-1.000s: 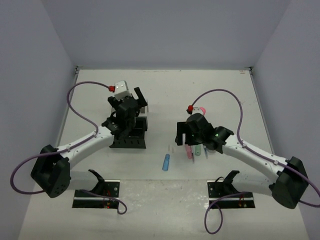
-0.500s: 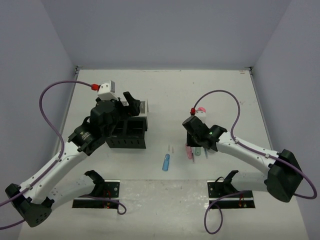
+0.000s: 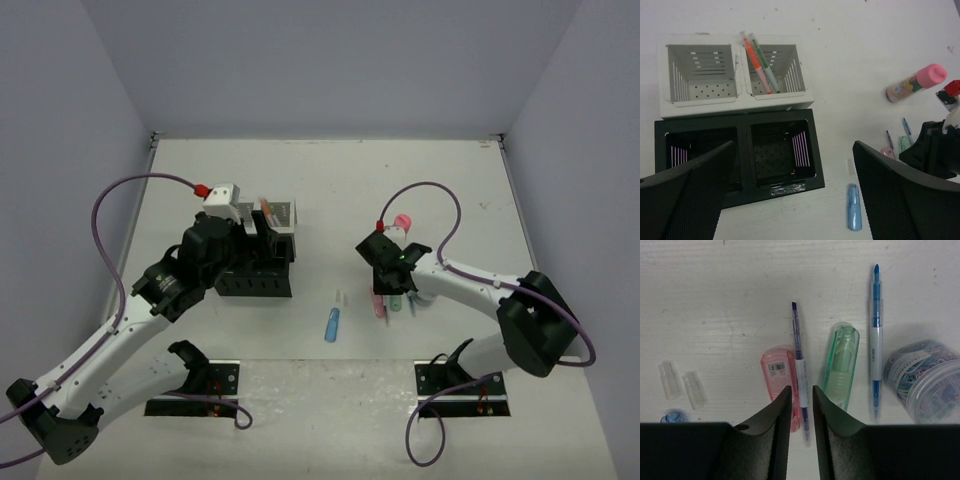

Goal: Sort the stationery into containers
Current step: Pick up the pen from the center of the board.

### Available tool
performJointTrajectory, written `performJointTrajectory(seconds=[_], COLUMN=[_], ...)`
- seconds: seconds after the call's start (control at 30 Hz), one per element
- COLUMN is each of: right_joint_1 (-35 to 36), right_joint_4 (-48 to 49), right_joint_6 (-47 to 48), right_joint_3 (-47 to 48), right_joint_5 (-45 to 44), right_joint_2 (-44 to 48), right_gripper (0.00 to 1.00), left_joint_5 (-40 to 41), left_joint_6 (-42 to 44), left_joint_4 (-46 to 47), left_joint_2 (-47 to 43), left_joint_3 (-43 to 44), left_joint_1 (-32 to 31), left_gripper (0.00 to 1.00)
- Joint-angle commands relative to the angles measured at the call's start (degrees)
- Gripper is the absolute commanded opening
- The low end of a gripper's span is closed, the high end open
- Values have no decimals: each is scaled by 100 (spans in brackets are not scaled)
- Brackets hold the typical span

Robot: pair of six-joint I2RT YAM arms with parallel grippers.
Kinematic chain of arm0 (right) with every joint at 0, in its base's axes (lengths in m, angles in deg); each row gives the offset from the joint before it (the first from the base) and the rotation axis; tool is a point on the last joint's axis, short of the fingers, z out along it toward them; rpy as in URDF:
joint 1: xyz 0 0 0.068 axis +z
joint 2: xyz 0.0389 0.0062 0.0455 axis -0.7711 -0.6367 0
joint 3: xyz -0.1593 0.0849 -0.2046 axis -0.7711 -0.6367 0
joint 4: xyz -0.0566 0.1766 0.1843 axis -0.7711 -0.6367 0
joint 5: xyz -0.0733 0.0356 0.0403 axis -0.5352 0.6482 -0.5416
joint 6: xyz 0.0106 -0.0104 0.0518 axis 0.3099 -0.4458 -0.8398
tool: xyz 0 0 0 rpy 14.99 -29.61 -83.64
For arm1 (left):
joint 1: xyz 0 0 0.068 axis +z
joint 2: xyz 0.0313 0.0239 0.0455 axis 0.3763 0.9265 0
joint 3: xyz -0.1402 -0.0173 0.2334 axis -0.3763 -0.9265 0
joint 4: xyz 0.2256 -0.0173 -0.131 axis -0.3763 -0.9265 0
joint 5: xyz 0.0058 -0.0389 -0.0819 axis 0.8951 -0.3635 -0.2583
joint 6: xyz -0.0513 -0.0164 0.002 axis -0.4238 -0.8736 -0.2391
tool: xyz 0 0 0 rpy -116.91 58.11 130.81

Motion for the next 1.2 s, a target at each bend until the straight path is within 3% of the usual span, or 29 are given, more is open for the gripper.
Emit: performJointTrajectory(seconds=[0.0,0.7,1.17], right_joint_1=[-14,-68,-116], right_joint_4=[126,536,485], right_joint_6=[-77,9,7], right_joint_3=[156,-33,-163], right_joint_5=[-280,358,237], right_joint_2=[-185,-554,124], right_gripper=[25,25,25], left_joint_5=[-246,-1065,-1316], left_joint_6=[231,312,371], left_joint_4=[-51,130,332], left_joint_2=[-3,-22,125], left_joint_3=[-157,130,29], left_joint_1=[-1,-1,-1], left_gripper=[100,100,100])
